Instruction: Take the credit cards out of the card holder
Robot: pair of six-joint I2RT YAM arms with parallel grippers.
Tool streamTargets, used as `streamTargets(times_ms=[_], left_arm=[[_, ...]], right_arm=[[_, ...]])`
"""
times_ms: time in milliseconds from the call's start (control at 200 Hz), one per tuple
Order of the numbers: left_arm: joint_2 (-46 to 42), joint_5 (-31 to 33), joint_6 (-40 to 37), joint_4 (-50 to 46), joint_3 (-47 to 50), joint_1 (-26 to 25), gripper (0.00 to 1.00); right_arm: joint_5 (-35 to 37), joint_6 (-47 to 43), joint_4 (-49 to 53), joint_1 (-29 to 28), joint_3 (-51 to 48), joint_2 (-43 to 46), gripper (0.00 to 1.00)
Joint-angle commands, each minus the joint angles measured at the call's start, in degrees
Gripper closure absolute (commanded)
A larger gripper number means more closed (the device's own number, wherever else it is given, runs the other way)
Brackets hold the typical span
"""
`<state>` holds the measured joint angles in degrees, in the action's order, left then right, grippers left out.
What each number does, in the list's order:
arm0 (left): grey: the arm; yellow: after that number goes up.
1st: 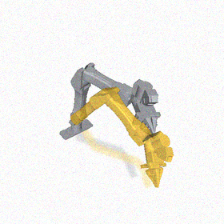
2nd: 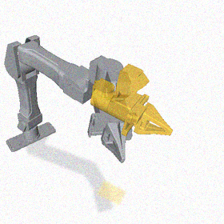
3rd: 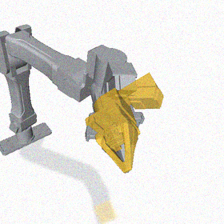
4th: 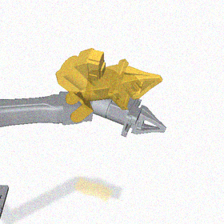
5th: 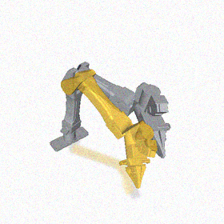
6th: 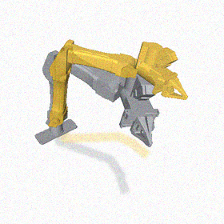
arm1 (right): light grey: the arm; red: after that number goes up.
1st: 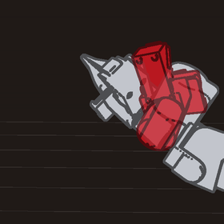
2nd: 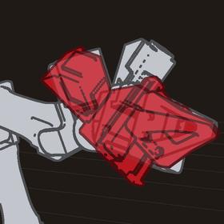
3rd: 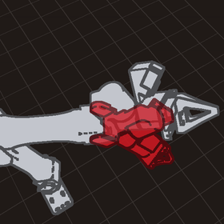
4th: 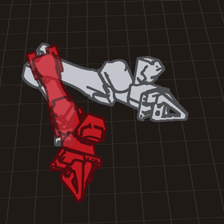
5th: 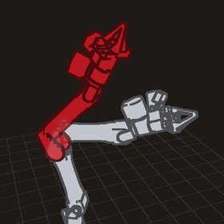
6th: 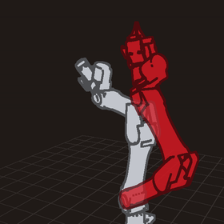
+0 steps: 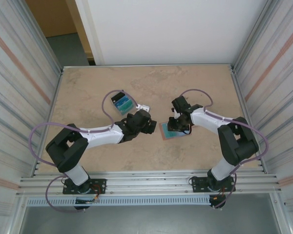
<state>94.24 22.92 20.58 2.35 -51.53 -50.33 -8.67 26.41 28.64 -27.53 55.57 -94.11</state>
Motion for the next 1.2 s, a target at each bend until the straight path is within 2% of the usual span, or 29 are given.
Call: streamTargets(times_ms=[0,356,827,1197], left_arm=[[0.15,2.36,1.41,-1.46,-0.94,-0.21,0.01],[0.24,2.91,1.32,-2.51,-1.38,-0.14,0.01],[-0.15,4.95,1.17,-5.53,-2.08,-0.20,0.01],[0.94,2.48,1.57,-6.33,-1.39,-0.29,0.01]], right_arm=[[1.52,-0.86,0.89,-0.16,1.82,-1.76,0.69],[1.14,-0.49,0.68,-0.16,1.20,-4.08,0.65],[-10.55,4.60,-3.10,-3.63,1.88,-4.73,0.67],[-12.55,6.99,-4.65,-4.59,0.97,-3.55,0.69]])
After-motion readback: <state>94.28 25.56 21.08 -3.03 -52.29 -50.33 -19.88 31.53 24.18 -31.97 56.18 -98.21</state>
